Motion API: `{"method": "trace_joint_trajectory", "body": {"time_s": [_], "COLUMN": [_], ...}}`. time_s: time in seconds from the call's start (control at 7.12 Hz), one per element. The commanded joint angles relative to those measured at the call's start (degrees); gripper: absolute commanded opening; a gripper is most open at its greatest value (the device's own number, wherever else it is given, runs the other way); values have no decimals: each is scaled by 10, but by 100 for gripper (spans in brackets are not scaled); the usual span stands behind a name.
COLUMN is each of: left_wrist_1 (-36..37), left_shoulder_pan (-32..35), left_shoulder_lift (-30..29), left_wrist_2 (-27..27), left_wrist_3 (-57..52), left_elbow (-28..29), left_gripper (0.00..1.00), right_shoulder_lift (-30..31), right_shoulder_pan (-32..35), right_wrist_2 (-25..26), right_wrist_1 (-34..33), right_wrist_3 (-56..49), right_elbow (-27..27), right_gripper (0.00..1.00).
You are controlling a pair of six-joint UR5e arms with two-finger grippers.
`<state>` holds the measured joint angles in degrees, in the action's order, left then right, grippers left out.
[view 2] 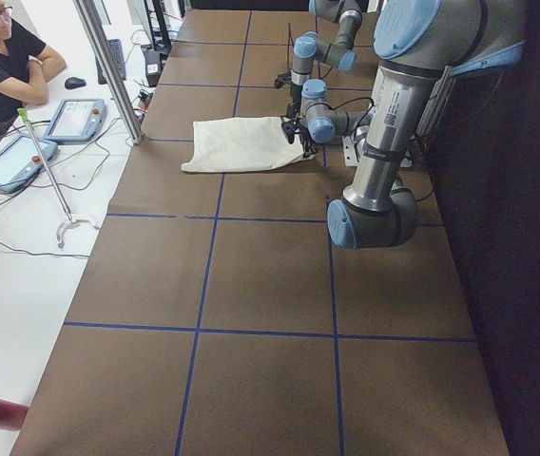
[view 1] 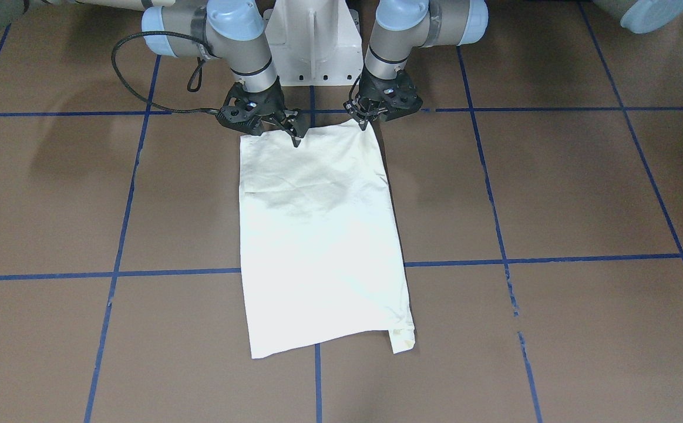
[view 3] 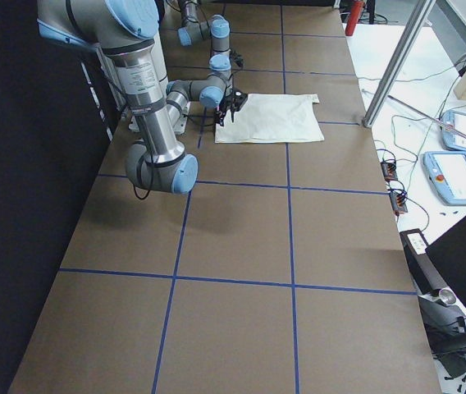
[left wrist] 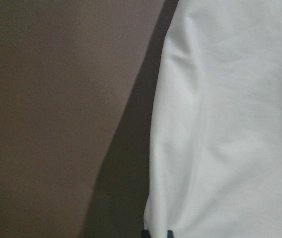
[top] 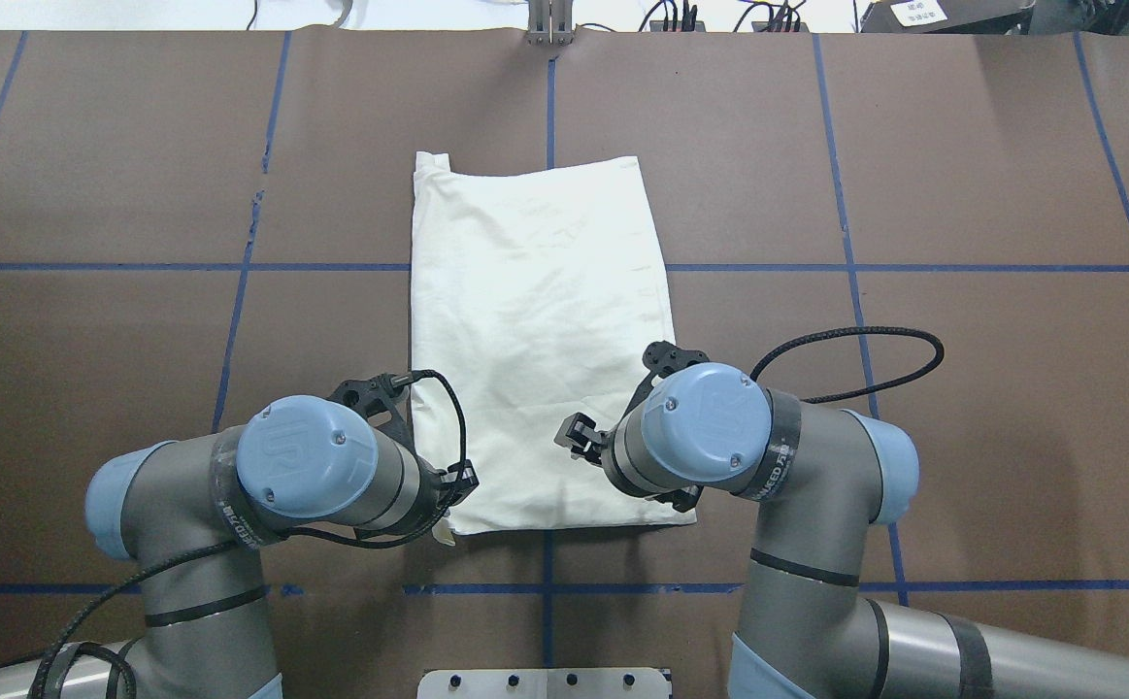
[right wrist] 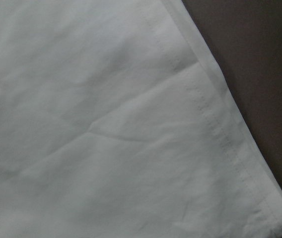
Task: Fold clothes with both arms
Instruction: 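Grasp the near corners of the shirt with both grippers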
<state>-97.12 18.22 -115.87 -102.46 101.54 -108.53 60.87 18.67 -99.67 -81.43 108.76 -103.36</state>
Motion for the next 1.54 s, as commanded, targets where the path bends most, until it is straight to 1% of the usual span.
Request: {"method": "trace_joint_trajectory", "body": {"time_s": [0.0, 0.7, 0.98, 1.12, 1.26, 1.4], "left_wrist_1": [0, -2, -2, -2, -3, -3], "left_shoulder_pan": [1, 1, 1, 1, 1, 1], "left_shoulder_lift": [0, 1, 1, 0, 0, 0], "left_wrist_2": [1, 2, 2, 2, 2, 2], "left_wrist_3": [-3, -3, -3, -3, -3, -3], "left_elbow": [2, 4, 5, 6, 10, 10], "left_gripper": [0, 0, 0, 0, 0, 0], "right_shoulder_lift": [19, 25, 18, 17, 14, 14], "right_shoulder_pan": [-22, -33, -33, -34, -34, -34], "right_wrist_2": [29, 28, 27, 27, 26, 26], "right_wrist_1": [10, -5, -5, -5, -12, -15], "right_wrist_3": [54, 54, 54, 54, 52, 51], "right_elbow": [8, 10, 9, 10, 10, 11], "right_gripper": [100, 99, 35, 14, 4, 0]}}
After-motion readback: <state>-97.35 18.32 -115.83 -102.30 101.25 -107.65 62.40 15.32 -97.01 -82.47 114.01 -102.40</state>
